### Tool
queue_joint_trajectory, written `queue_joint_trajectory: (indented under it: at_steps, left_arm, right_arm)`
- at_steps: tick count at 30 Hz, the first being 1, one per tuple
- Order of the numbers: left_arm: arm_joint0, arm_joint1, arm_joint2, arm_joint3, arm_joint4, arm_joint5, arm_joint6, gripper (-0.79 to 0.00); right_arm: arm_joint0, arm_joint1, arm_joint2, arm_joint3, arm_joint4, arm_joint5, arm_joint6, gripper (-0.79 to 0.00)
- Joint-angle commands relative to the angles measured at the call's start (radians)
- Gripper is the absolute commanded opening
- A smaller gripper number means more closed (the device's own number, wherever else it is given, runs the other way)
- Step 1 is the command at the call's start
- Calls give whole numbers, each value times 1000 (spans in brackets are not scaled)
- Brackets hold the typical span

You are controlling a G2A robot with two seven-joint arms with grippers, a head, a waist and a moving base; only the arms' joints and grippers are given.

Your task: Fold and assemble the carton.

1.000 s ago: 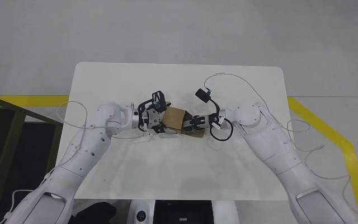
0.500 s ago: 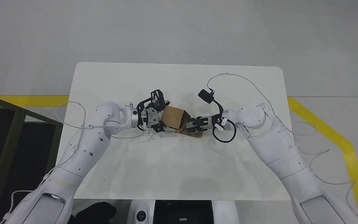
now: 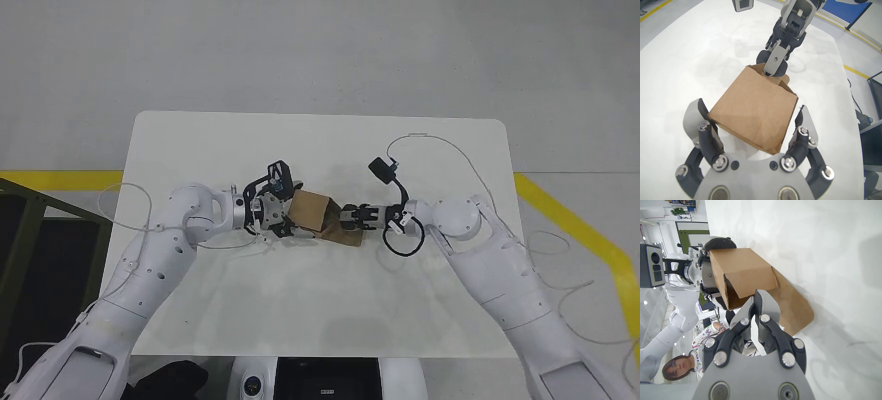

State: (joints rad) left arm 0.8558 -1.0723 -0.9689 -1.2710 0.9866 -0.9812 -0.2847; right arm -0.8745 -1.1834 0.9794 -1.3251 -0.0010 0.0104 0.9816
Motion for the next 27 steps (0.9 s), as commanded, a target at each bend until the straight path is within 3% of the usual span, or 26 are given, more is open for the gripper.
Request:
queue_joint_trajectory:
  at_steps: [1, 18, 27]
  left_arm:
    - [1, 0, 1, -1, -2, 1, -1, 0]
    - [7, -2, 9, -2, -15, 9, -3, 0]
    - [10, -1, 10, -5, -18, 15, -9, 0]
  right_arm:
    - [3, -4, -9, 12, 9, -7, -10, -785]
    - [62, -57, -126, 99, 85, -61, -39, -785]
    - [73, -65, -121, 119, 111, -122, -38, -785]
